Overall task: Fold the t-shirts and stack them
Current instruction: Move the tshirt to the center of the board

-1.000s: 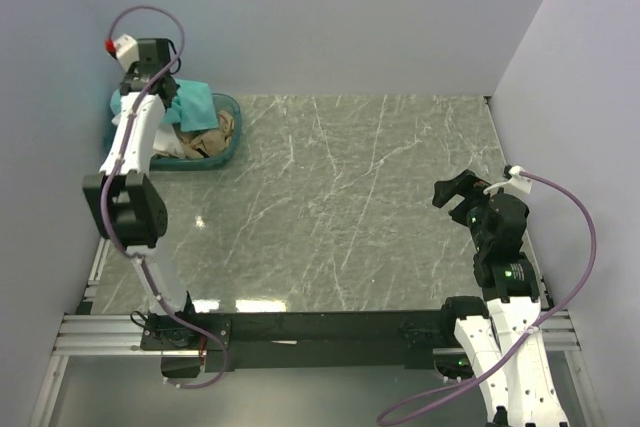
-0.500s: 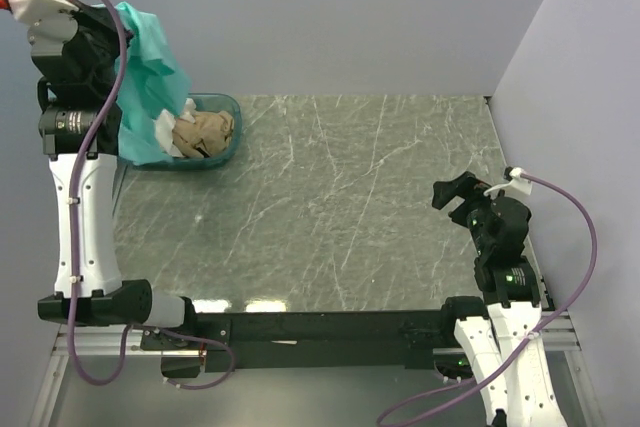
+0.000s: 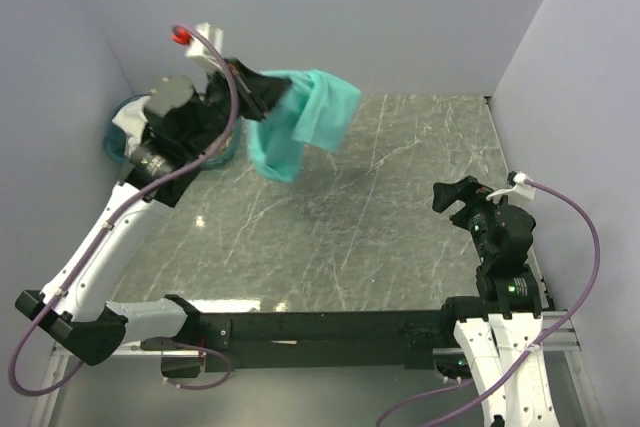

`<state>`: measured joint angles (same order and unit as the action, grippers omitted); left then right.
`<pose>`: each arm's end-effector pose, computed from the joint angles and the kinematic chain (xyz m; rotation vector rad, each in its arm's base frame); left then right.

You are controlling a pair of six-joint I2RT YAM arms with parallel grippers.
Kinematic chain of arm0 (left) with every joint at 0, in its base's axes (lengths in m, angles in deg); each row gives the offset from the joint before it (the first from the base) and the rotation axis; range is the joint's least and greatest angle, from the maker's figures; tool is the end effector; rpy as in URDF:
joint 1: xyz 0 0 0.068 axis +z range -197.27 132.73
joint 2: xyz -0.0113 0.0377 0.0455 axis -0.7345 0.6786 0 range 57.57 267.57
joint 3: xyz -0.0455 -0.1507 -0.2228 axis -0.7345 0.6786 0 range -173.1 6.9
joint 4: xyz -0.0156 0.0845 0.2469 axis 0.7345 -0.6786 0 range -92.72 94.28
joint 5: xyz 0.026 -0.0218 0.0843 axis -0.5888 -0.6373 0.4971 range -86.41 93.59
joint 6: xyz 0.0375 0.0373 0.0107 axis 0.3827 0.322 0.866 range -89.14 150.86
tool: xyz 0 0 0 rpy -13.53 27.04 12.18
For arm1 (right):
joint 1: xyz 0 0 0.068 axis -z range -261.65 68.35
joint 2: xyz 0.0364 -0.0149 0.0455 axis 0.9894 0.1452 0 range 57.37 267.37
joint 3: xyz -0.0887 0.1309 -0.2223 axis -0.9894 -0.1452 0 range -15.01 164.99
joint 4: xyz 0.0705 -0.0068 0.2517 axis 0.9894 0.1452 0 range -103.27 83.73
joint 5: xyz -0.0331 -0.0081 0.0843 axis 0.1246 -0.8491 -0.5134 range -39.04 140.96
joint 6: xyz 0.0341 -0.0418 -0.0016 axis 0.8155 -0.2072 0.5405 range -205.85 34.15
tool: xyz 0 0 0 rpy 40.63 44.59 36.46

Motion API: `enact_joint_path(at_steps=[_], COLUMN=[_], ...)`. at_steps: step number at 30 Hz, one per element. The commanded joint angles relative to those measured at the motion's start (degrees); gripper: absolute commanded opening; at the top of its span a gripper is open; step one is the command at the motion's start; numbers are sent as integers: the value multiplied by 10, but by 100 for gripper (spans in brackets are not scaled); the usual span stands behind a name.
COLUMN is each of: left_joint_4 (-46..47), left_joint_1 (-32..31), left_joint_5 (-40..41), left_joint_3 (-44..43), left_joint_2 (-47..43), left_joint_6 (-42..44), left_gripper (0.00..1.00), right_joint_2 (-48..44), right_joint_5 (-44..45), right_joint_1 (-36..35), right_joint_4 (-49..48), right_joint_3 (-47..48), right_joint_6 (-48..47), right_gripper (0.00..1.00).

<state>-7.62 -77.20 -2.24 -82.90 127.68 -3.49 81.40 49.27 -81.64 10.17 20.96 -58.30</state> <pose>0.2140 -0.1275 0.5155 0.0299 1.5124 -0.9859 0.1136 0.0010 0.3086 0.4045 1.7402 0.3730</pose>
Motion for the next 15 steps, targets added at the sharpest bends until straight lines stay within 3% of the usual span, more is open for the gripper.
enact_joint_path(at_steps=[1,4,7,8,9,12,15], left_joint_4=[56,43,-53,-84,-110,-183,-199], left_joint_1=[-43,-58,-58,-57,-55,-47,-44], left_joint_5=[-22,23,148,233,276,354,368], left_joint_3=[71,173,240,250,270,305,345], left_joint_2=[-18,-30,-33,-35,-39,-59,-91], left_joint_6=[-12,-27,-58,-71,-100,-142,-160], left_gripper=[10,16,31,37,60,97,99], right_joint_2=[-7,-3,8,12,16,35,56], right_joint_5=[-9,-2,-3,-5,-7,-20,-46], right_joint_1=[3,3,3,3,3,3,3], right_joint_4=[-23,-22,-22,-20,-20,-21,-19], right_joint_3=[-6,-5,-5,-5,-4,-3,-1], right_joint_6=[-6,-7,-7,-7,-8,-10,-14], right_gripper=[98,98,98,98,98,99,100])
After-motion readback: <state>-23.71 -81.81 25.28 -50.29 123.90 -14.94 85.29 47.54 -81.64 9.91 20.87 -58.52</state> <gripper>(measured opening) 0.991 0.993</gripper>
